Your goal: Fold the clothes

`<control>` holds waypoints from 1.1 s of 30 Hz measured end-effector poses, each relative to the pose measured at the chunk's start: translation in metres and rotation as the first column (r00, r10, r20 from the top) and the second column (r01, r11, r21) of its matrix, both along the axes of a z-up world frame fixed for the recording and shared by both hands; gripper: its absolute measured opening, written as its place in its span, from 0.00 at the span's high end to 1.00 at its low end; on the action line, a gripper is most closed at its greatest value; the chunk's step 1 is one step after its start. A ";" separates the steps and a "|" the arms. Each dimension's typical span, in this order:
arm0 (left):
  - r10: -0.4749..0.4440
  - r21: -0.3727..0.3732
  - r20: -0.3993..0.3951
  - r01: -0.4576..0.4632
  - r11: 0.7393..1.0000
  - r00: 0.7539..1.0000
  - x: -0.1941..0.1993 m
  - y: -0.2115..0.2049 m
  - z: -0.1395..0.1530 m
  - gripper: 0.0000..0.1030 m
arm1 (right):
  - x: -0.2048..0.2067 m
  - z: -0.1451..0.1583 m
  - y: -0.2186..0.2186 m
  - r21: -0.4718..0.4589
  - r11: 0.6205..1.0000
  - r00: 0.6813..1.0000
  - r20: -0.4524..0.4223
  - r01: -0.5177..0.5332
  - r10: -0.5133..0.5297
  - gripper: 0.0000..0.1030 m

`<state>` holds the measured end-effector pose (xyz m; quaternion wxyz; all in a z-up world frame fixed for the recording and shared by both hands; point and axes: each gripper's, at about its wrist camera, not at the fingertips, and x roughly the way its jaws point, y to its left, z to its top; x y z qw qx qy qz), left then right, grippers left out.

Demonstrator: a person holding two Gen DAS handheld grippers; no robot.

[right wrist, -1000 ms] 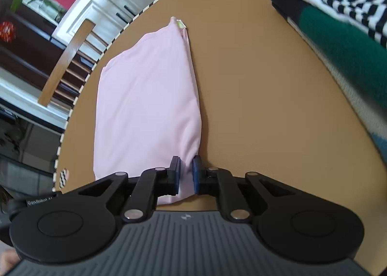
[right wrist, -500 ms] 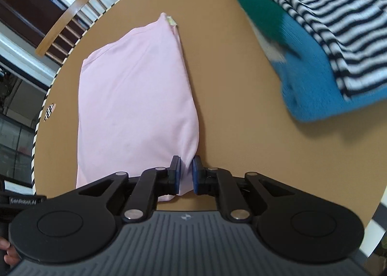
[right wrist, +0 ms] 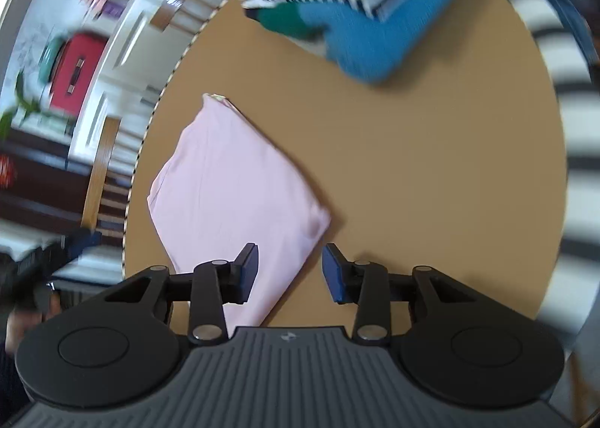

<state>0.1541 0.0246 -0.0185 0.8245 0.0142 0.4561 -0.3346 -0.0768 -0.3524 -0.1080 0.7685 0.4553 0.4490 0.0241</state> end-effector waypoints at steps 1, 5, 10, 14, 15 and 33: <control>-0.063 -0.016 -0.032 0.062 0.998 0.998 0.028 -0.002 -0.004 0.28 | -0.005 -0.004 0.009 0.018 0.999 0.999 -0.011 0.041 -0.041 0.61; -0.259 -0.122 -0.180 0.240 0.963 0.949 0.122 -0.020 -0.034 0.30 | -0.021 -0.021 0.045 0.065 0.967 0.969 -0.050 0.246 -0.243 0.62; -0.421 -0.139 -0.353 0.398 0.907 0.836 0.172 -0.052 -0.090 0.32 | -0.039 -0.040 0.074 0.183 0.861 0.878 -0.031 0.475 -0.478 0.62; -0.520 -0.127 -0.376 0.513 0.849 0.767 0.183 -0.077 -0.115 0.32 | -0.040 -0.049 0.080 0.228 0.805 0.830 -0.018 0.547 -0.558 0.63; -0.543 -0.150 -0.376 0.529 0.835 0.751 0.187 -0.082 -0.117 0.32 | -0.038 -0.051 0.080 0.238 0.794 0.820 -0.019 0.560 -0.573 0.64; -0.669 -0.240 -0.585 0.690 0.683 0.459 0.172 -0.143 -0.166 0.79 | -0.021 -0.039 0.094 0.141 0.824 0.836 -0.054 0.548 -0.547 0.73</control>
